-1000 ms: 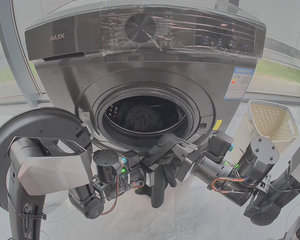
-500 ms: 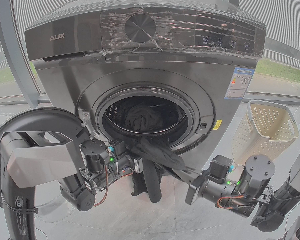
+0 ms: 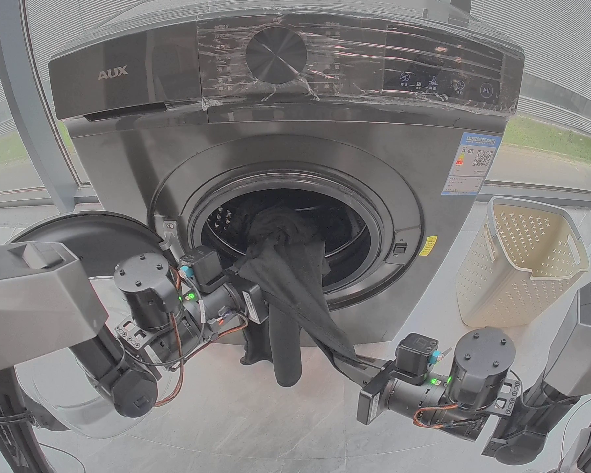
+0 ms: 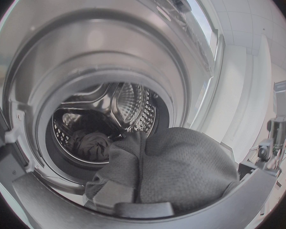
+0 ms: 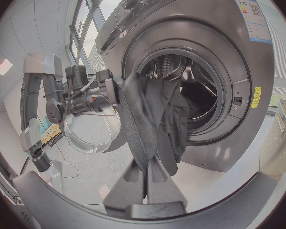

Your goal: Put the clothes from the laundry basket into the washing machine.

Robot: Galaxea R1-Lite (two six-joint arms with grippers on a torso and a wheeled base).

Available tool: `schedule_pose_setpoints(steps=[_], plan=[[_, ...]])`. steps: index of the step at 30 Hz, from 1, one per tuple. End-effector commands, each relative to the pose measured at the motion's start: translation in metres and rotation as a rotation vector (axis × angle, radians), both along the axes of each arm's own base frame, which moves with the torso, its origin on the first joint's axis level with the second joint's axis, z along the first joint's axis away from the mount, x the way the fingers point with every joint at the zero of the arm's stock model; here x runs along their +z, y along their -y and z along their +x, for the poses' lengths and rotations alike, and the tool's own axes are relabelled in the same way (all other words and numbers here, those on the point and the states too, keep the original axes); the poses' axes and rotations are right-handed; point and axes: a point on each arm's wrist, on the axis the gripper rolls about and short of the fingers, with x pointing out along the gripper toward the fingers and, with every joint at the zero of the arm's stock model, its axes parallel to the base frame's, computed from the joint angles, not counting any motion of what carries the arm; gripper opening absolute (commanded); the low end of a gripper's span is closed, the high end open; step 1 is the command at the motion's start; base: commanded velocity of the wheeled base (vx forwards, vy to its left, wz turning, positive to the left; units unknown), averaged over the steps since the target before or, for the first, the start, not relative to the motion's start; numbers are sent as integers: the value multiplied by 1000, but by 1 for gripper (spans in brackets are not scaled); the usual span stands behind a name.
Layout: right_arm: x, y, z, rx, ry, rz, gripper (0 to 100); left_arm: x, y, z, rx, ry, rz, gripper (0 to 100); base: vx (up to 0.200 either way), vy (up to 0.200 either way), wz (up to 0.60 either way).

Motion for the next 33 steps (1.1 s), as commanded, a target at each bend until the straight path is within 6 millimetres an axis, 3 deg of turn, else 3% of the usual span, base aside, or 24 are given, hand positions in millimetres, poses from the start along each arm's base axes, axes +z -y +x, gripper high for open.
schedule_pose_setpoints(steps=[1,6,13,14,19,25,29,33], plan=[[-6,-5,4,-1,-6,-8,0,31,-8,-12,-2,78,-50,0,0,0,0],[-2,-9,7,1,11,12,0,43,-12,-25,-13,98,-63,0,0,0,0],[0,-13,12,-4,25,28,0,35,-11,-40,-39,58,-41,0,0,0,0],[0,-13,12,-4,25,28,100,35,-11,-40,-39,58,-41,0,0,0,0],[8,-17,13,9,50,57,100,34,-12,-40,-40,37,-55,0,0,0,0],[1,-10,9,17,39,12,100,28,-13,-35,-23,21,-45,0,0,0,0],[-9,5,8,9,7,-54,100,25,-18,-32,-6,13,-39,0,0,0,0],[-16,31,20,-84,-10,-105,100,25,-19,-32,0,12,-38,0,0,0,0]])
